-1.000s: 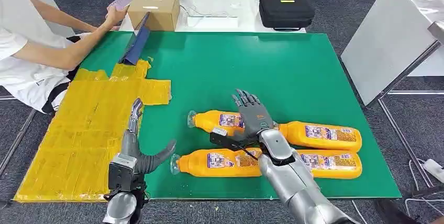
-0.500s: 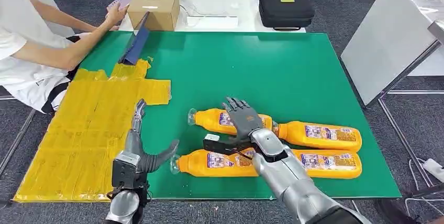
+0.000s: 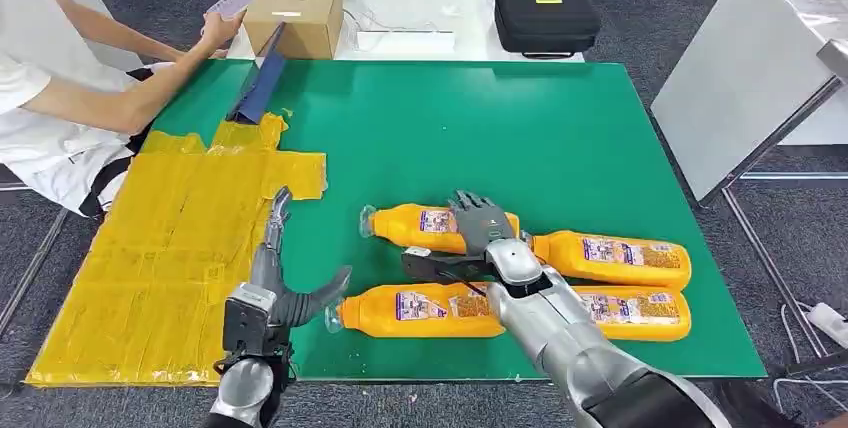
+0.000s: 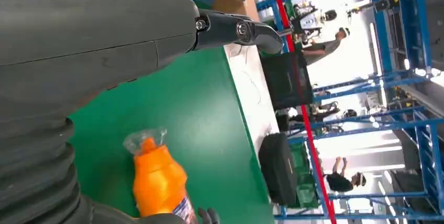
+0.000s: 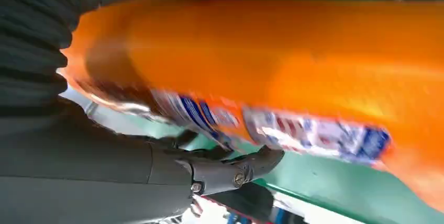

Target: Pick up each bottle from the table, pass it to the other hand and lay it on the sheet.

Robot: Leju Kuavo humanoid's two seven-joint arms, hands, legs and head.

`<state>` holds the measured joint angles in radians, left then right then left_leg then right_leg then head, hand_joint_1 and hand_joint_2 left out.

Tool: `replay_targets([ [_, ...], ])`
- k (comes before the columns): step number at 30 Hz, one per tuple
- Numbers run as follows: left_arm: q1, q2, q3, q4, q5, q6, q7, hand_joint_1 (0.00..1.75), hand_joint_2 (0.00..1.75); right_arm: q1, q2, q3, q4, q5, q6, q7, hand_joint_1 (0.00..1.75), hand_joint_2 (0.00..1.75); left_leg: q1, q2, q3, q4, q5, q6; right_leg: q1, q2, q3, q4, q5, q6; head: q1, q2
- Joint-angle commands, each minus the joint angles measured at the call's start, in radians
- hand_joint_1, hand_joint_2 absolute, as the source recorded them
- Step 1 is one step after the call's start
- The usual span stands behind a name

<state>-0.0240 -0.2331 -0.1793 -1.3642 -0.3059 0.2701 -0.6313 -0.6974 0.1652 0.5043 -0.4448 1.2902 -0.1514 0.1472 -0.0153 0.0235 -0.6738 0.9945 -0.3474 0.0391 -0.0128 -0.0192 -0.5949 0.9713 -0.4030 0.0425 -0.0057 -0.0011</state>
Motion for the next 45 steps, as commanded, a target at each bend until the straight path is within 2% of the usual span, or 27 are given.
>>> replay_targets([
  [1, -0.043, 0.003, -0.039, 0.072, -0.009, -0.013, 0.01, 0.0, 1.75, -0.065, -0.007, -0.002, 0.117, 0.003, 0.006, 0.034, 1.64, 1.75, 0.001, -0.003, 0.002, 0.0, -0.001, -0.002, 0.0, -0.001, 0.002, 0.0, -0.001, -0.001, 0.0, 0.0],
  [5, -0.044, 0.001, -0.042, 0.072, -0.011, -0.013, 0.011, 0.0, 1.75, -0.064, -0.008, -0.002, 0.117, 0.004, 0.004, 0.033, 1.64, 1.75, 0.001, -0.004, 0.003, 0.001, -0.002, -0.003, 0.001, -0.001, 0.003, 0.0, -0.002, -0.002, 0.0, 0.0],
  [7, -0.044, 0.003, -0.049, 0.069, -0.015, -0.013, 0.013, 0.0, 1.75, -0.065, -0.006, -0.006, 0.118, 0.004, -0.001, 0.026, 1.75, 1.75, 0.001, -0.004, 0.004, 0.001, -0.003, -0.004, 0.001, 0.0, 0.004, 0.0, -0.003, -0.002, 0.0, 0.0],
  [8, -0.043, 0.006, -0.055, 0.066, -0.017, -0.014, 0.013, 0.0, 1.75, -0.054, -0.003, -0.029, 0.099, -0.013, -0.063, -0.006, 1.75, 1.75, 0.001, -0.003, 0.003, 0.0, -0.001, -0.003, 0.0, 0.0, 0.003, 0.0, -0.002, -0.002, 0.0, 0.0],
  [13, -0.047, 0.008, -0.064, 0.064, -0.017, -0.017, 0.015, 0.0, 1.75, -0.035, 0.003, -0.075, 0.066, -0.038, -0.172, -0.048, 1.75, 1.75, 0.001, -0.003, 0.003, 0.001, -0.002, -0.004, 0.0, 0.0, 0.003, 0.0, -0.002, -0.002, 0.0, 0.0],
  [15, -0.052, 0.009, -0.077, 0.066, -0.02, -0.021, 0.018, 0.0, 1.75, -0.009, 0.009, -0.129, 0.016, -0.072, -0.315, -0.104, 1.75, 1.75, 0.001, -0.002, 0.002, 0.0, -0.001, -0.002, 0.0, 0.0, 0.002, 0.0, -0.001, -0.001, 0.0, 0.0],
  [21, -0.066, 0.006, -0.102, 0.086, -0.033, -0.021, 0.022, 0.0, 1.75, 0.075, 0.019, -0.214, -0.129, -0.131, -0.537, -0.203, 1.75, 1.75, 0.001, -0.003, 0.003, 0.001, -0.002, -0.003, 0.001, 0.0, 0.003, 0.0, -0.002, -0.002, 0.0, 0.0],
  [23, -0.071, 0.005, -0.112, 0.096, -0.039, -0.018, 0.021, 0.0, 1.75, 0.157, 0.036, -0.308, -0.318, -0.108, -0.547, -0.264, 1.75, 1.75, 0.001, -0.002, 0.001, 0.0, -0.001, -0.002, 0.001, -0.001, 0.002, 0.0, -0.001, -0.001, 0.0, 0.0],
  [24, -0.074, 0.003, -0.116, 0.1, -0.042, -0.015, 0.02, 0.0, 1.75, 0.178, 0.045, -0.328, -0.354, -0.099, -0.547, -0.279, 1.75, 1.75, 0.002, -0.003, 0.002, 0.001, -0.002, -0.003, 0.001, -0.001, 0.003, 0.0, -0.002, -0.002, 0.0, 0.0],
  [34, -0.075, 0.004, -0.117, 0.102, -0.043, -0.015, 0.019, 0.0, 1.75, 0.187, 0.049, -0.346, -0.375, -0.098, -0.547, -0.295, 1.75, 1.75, 0.001, -0.002, 0.001, 0.0, -0.001, -0.002, 0.0, 0.0, 0.0, 0.0, -0.001, -0.001, 0.0, 0.0],
  [36, -0.092, 0.005, -0.132, 0.112, -0.045, -0.012, 0.013, 0.0, 1.75, 0.282, 0.157, -0.556, -0.601, -0.116, -0.547, -0.538, 1.75, 1.75, 0.001, -0.003, 0.001, 0.001, -0.002, -0.003, 0.0, 0.0, 0.001, 0.0, -0.002, -0.002, 0.0, 0.0],
  [37, -0.1, 0.005, -0.141, 0.114, -0.047, -0.009, 0.009, 0.0, 1.75, 0.292, 0.184, -0.589, -0.625, -0.166, -0.547, -0.612, 1.75, 1.75, 0.001, -0.003, 0.0, 0.001, -0.001, -0.003, 0.0, -0.001, 0.0, 0.001, -0.002, -0.002, 0.0, 0.0],
  [42, -0.13, 0.011, -0.189, 0.093, -0.076, -0.003, 0.015, 0.0, 1.75, 0.404, 0.184, -0.467, -0.798, -0.309, -0.547, -0.67, 1.75, 1.75, 0.001, -0.004, 0.0, 0.001, -0.001, -0.003, 0.001, -0.003, 0.0, 0.0, -0.002, -0.002, -0.001, 0.0],
  [43, -0.14, 0.016, -0.198, 0.086, -0.045, -0.044, 0.036, 0.0, 1.75, 0.42, 0.184, -0.42, -0.795, -0.368, -0.547, -0.7, 1.75, 1.75, 0.002, -0.006, 0.001, 0.001, -0.002, -0.004, 0.001, -0.004, 0.002, 0.001, -0.003, -0.002, 0.0, 0.0],
  [45, -0.169, 0.033, -0.194, 0.093, 0.109, -0.221, 0.065, 0.0, 1.75, 0.435, 0.184, -0.352, -0.771, -0.442, -0.547, -0.739, 1.75, 1.75, 0.002, -0.004, 0.0, 0.001, -0.002, -0.003, 0.001, -0.001, 0.001, 0.0, -0.002, -0.002, 0.0, 0.0],
])
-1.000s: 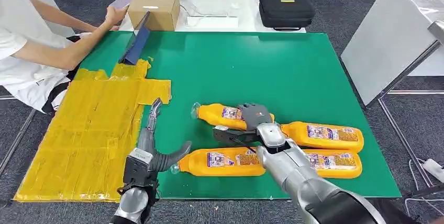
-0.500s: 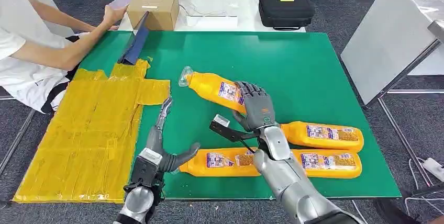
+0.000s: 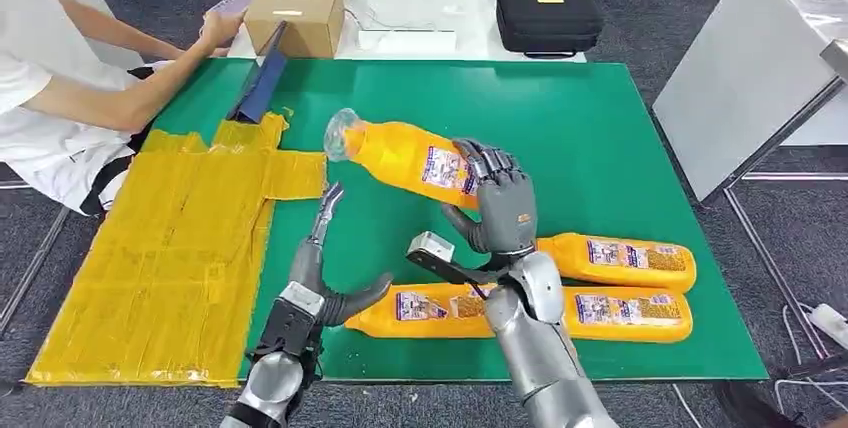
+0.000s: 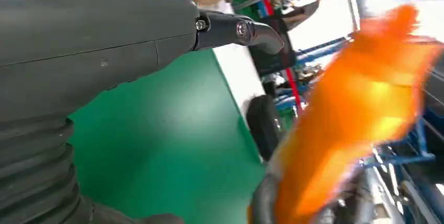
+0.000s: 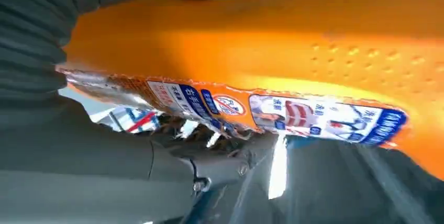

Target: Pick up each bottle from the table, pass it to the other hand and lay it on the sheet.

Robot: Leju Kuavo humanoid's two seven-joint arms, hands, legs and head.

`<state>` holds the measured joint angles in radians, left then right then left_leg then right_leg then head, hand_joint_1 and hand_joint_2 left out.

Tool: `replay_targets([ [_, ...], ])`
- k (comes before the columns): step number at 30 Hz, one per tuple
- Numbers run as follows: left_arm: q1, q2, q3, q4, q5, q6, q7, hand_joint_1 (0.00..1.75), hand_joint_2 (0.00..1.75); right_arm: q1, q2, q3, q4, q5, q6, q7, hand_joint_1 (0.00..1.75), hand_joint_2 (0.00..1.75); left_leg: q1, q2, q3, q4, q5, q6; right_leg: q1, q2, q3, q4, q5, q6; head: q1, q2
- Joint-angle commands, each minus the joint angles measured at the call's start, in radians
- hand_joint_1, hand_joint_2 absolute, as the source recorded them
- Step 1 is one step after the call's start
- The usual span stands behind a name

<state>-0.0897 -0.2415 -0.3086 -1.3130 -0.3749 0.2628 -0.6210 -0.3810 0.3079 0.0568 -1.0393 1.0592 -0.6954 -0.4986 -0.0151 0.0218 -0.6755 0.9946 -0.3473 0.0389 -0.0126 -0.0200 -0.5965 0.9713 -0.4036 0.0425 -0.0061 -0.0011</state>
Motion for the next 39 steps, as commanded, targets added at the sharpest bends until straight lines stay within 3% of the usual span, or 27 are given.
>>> replay_targets([
  [1, -0.119, 0.044, -0.058, 0.055, 0.207, -0.245, 0.064, 0.0, 1.75, 0.124, 0.038, 0.138, -0.163, -0.24, -0.003, -0.1, 1.75, 1.75, 0.002, -0.002, 0.004, 0.001, -0.003, -0.004, 0.001, 0.001, 0.004, 0.001, -0.002, -0.002, 0.0, 0.0],
  [6, -0.214, 0.035, -0.03, 0.108, 0.307, -0.326, 0.096, 0.0, 1.75, 0.134, -0.001, 0.316, -0.133, -0.346, 0.0, -0.086, 1.75, 1.75, 0.002, 0.0, 0.002, 0.001, -0.002, -0.004, 0.001, 0.001, 0.002, 0.0, -0.001, -0.003, 0.0, 0.0],
  [11, -0.24, 0.024, -0.004, 0.106, 0.434, -0.392, 0.138, 0.0, 1.75, 0.127, -0.011, 0.38, -0.093, -0.367, -0.003, -0.075, 1.75, 1.75, 0.001, 0.001, 0.002, 0.0, 0.0, -0.004, 0.001, 0.002, 0.001, 0.0, 0.0, -0.003, 0.0, 0.0],
  [33, -0.201, 0.044, 0.014, 0.036, 0.55, -0.397, 0.14, 0.0, 1.75, 0.08, -0.017, 0.407, 0.047, -0.413, 0.046, -0.064, 1.75, 1.75, 0.002, 0.002, 0.003, 0.0, -0.001, -0.004, 0.001, 0.003, 0.002, -0.001, 0.0, -0.003, 0.0, 0.0],
  [36, -0.16, 0.053, 0.002, -0.047, 0.534, -0.373, 0.109, 0.0, 1.75, 0.039, -0.013, 0.414, 0.183, -0.395, 0.075, -0.032, 1.75, 1.75, 0.002, 0.001, 0.004, 0.0, -0.002, -0.005, 0.001, 0.003, 0.003, 0.0, -0.001, -0.003, 0.0, 0.0],
  [39, -0.159, 0.054, 0.002, -0.051, 0.534, -0.372, 0.109, 0.0, 1.75, 0.038, -0.015, 0.412, 0.186, -0.396, 0.076, -0.035, 1.75, 1.75, 0.001, 0.002, 0.002, -0.001, 0.0, -0.003, 0.0, 0.003, 0.001, -0.001, 0.0, -0.002, 0.0, 0.0],
])
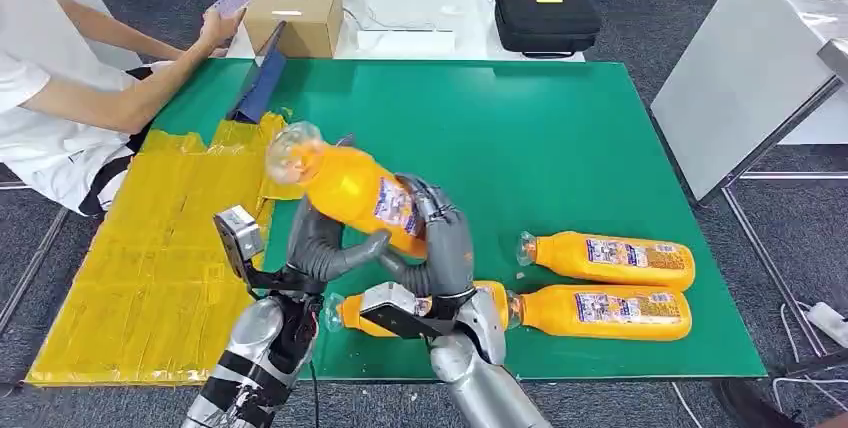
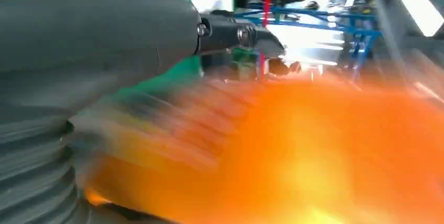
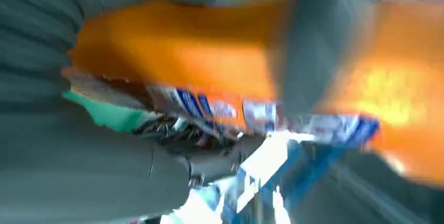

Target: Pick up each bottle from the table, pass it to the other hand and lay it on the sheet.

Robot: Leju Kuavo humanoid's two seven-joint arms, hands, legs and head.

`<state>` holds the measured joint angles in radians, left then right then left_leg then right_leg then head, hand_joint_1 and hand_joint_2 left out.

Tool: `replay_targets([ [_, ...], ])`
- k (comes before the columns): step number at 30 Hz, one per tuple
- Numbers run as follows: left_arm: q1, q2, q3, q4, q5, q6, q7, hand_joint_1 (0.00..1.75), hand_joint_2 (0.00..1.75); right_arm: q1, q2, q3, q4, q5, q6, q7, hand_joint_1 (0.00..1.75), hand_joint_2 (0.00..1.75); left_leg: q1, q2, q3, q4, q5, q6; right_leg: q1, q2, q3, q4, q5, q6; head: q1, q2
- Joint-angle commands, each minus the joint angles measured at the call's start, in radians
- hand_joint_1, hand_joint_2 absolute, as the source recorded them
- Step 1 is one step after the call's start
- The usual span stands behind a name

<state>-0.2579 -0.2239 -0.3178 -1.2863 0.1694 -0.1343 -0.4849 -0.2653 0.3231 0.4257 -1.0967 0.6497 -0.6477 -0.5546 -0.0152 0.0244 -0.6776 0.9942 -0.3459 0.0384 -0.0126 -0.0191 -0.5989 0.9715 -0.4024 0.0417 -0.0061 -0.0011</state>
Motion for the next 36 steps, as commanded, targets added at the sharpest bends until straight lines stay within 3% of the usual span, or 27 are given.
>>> replay_targets([
  [1, 0.015, 0.039, 0.01, -0.083, -0.011, 0.025, -0.028, 0.0, 1.75, -0.078, -0.031, 0.038, 0.252, 0.016, 0.031, 0.03, 1.75, 1.75, 0.001, -0.002, 0.002, 0.0, -0.002, -0.002, 0.001, 0.001, 0.003, -0.001, -0.001, -0.001, 0.0, 0.0],
  [11, 0.015, 0.041, 0.001, -0.086, -0.016, 0.029, -0.04, 0.0, 1.75, -0.075, -0.032, 0.008, 0.275, 0.002, 0.045, 0.014, 1.75, 1.75, 0.002, -0.003, 0.005, 0.001, -0.003, -0.004, 0.001, 0.002, 0.006, 0.0, -0.003, -0.002, 0.0, 0.0],
  [12, 0.014, 0.039, 0.002, -0.083, -0.018, 0.032, -0.041, 1.61, 1.75, -0.073, -0.03, 0.01, 0.269, 0.004, 0.043, 0.01, 1.75, 1.75, 0.001, -0.003, 0.003, 0.0, -0.002, -0.003, 0.001, 0.001, 0.004, -0.001, -0.001, -0.001, 0.0, 0.0],
  [13, 0.011, 0.039, 0.0, -0.079, -0.023, 0.034, -0.043, 1.75, 1.75, -0.071, -0.029, 0.012, 0.263, 0.008, 0.042, 0.009, 1.75, 1.75, 0.002, -0.003, 0.005, 0.001, -0.004, -0.004, 0.001, 0.002, 0.006, 0.0, -0.003, -0.002, 0.0, 0.0],
  [33, -0.031, 0.032, -0.05, 0.038, -0.1, 0.034, -0.027, 1.75, 1.75, -0.035, -0.03, 0.05, 0.147, 0.041, 0.003, 0.02, 1.75, 1.75, 0.001, -0.003, 0.002, 0.0, -0.001, -0.003, 0.0, 0.0, 0.002, 0.0, -0.001, -0.001, 0.0, 0.0],
  [34, -0.033, 0.032, -0.052, 0.042, -0.103, 0.034, -0.025, 1.19, 1.75, -0.034, -0.03, 0.051, 0.144, 0.045, -0.001, 0.02, 1.75, 1.75, 0.002, -0.003, 0.004, 0.001, -0.003, -0.004, 0.001, 0.001, 0.004, 0.0, -0.002, -0.002, 0.0, 0.0],
  [35, -0.035, 0.031, -0.055, 0.047, -0.107, 0.033, -0.022, 0.1, 1.75, -0.033, -0.029, 0.052, 0.142, 0.049, -0.006, 0.021, 1.75, 1.75, 0.001, -0.003, 0.003, 0.0, -0.002, -0.003, 0.0, 0.001, 0.003, 0.0, -0.001, -0.001, 0.0, 0.0],
  [36, -0.036, 0.03, -0.058, 0.051, -0.11, 0.034, -0.019, 0.0, 1.75, -0.033, -0.029, 0.053, 0.142, 0.051, -0.007, 0.023, 1.75, 1.75, 0.002, -0.003, 0.004, 0.001, -0.003, -0.004, 0.001, 0.001, 0.004, 0.0, -0.002, -0.002, 0.0, 0.0],
])
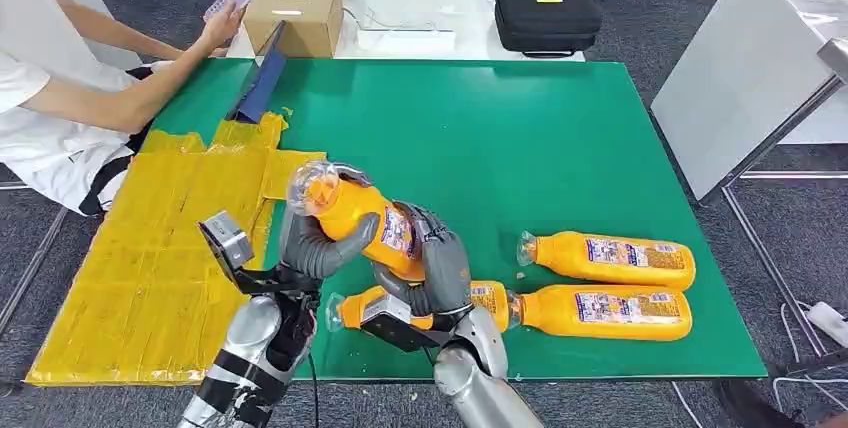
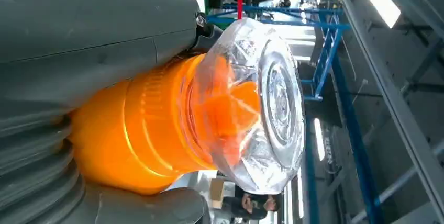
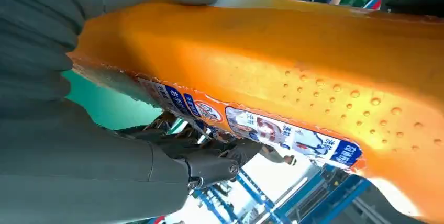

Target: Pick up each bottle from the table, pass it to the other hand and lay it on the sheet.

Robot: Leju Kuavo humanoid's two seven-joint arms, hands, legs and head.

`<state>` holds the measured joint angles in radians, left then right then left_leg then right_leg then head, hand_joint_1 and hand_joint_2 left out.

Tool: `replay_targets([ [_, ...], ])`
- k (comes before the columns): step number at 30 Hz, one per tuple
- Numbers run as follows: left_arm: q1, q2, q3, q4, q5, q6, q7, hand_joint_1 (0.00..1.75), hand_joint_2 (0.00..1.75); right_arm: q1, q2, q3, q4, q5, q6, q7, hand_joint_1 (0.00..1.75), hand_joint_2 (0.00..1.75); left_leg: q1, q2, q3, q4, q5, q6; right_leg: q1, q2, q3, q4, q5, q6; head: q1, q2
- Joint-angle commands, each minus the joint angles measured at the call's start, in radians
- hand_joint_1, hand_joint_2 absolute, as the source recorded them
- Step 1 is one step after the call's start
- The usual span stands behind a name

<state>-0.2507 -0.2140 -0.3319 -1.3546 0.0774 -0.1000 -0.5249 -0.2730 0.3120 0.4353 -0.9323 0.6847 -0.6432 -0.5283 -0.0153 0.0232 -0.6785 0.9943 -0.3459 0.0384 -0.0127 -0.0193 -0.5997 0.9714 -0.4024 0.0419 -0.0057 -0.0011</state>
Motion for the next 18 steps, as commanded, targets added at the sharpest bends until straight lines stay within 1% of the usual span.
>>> replay_targets([
  [1, -0.045, 0.016, -0.045, 0.126, -0.019, 0.0, 0.022, 0.0, 1.75, -0.024, -0.017, 0.045, -0.024, 0.017, -0.012, -0.002, 1.75, 1.75, 0.001, -0.002, 0.003, 0.0, -0.001, -0.002, 0.0, 0.0, 0.003, 0.0, -0.001, -0.001, 0.0, 0.0],
  [3, -0.048, 0.013, -0.048, 0.134, -0.019, 0.0, 0.023, 0.0, 1.75, -0.024, -0.015, 0.046, -0.024, 0.019, -0.015, 0.0, 1.75, 1.75, 0.002, -0.003, 0.006, 0.001, -0.004, -0.005, 0.001, 0.001, 0.007, 0.0, -0.003, -0.003, 0.0, 0.0],
  [4, -0.049, 0.012, -0.048, 0.139, -0.02, 0.001, 0.023, 0.0, 1.75, -0.023, -0.015, 0.048, -0.022, 0.02, -0.017, 0.002, 1.75, 1.75, 0.001, -0.002, 0.003, 0.0, -0.002, -0.003, 0.001, 0.0, 0.004, 0.0, -0.002, -0.001, 0.0, 0.0],
  [8, -0.046, 0.012, -0.05, 0.143, -0.021, 0.0, 0.027, 0.0, 1.75, -0.021, -0.015, 0.051, -0.018, 0.019, -0.02, 0.005, 1.75, 1.75, 0.002, -0.003, 0.006, 0.001, -0.004, -0.005, 0.001, 0.001, 0.007, 0.0, -0.003, -0.003, 0.0, 0.0],
  [10, -0.044, 0.012, -0.051, 0.143, -0.021, 0.0, 0.029, 0.0, 1.75, -0.02, -0.016, 0.052, -0.017, 0.019, -0.021, 0.006, 1.75, 1.75, 0.001, -0.002, 0.003, 0.0, -0.001, -0.002, 0.001, 0.0, 0.003, -0.001, -0.001, -0.001, 0.0, 0.0],
  [11, -0.044, 0.012, -0.051, 0.143, -0.021, 0.0, 0.029, 0.0, 1.75, -0.02, -0.016, 0.052, -0.017, 0.019, -0.021, 0.006, 1.75, 1.75, 0.002, -0.002, 0.005, 0.001, -0.003, -0.004, 0.001, 0.0, 0.005, 0.0, -0.002, -0.002, 0.0, 0.0],
  [13, -0.044, 0.012, -0.051, 0.143, -0.021, 0.0, 0.029, 0.0, 1.75, -0.02, -0.016, 0.052, -0.017, 0.019, -0.021, 0.006, 1.75, 1.75, 0.001, -0.001, 0.002, 0.0, -0.001, -0.002, 0.001, 0.0, 0.002, -0.001, -0.001, -0.001, 0.0, 0.0],
  [14, -0.044, 0.012, -0.051, 0.143, -0.021, 0.0, 0.029, 0.0, 1.75, -0.02, -0.016, 0.052, -0.017, 0.019, -0.021, 0.006, 1.75, 1.75, 0.002, -0.002, 0.005, 0.001, -0.003, -0.004, 0.001, 0.001, 0.005, 0.0, -0.003, -0.002, 0.0, 0.0],
  [17, -0.045, 0.012, -0.051, 0.144, -0.021, 0.0, 0.029, 0.0, 1.75, -0.02, -0.016, 0.052, -0.017, 0.019, -0.02, 0.006, 1.75, 1.75, 0.001, -0.002, 0.002, 0.0, -0.001, -0.002, 0.001, 0.0, 0.002, 0.0, -0.001, -0.001, 0.0, 0.0],
  [18, -0.045, 0.012, -0.051, 0.144, -0.021, 0.0, 0.029, 0.0, 1.75, -0.02, -0.016, 0.052, -0.017, 0.019, -0.02, 0.006, 1.75, 1.75, 0.002, -0.003, 0.005, 0.001, -0.003, -0.004, 0.001, 0.0, 0.005, 0.0, -0.003, -0.002, 0.0, 0.0],
])
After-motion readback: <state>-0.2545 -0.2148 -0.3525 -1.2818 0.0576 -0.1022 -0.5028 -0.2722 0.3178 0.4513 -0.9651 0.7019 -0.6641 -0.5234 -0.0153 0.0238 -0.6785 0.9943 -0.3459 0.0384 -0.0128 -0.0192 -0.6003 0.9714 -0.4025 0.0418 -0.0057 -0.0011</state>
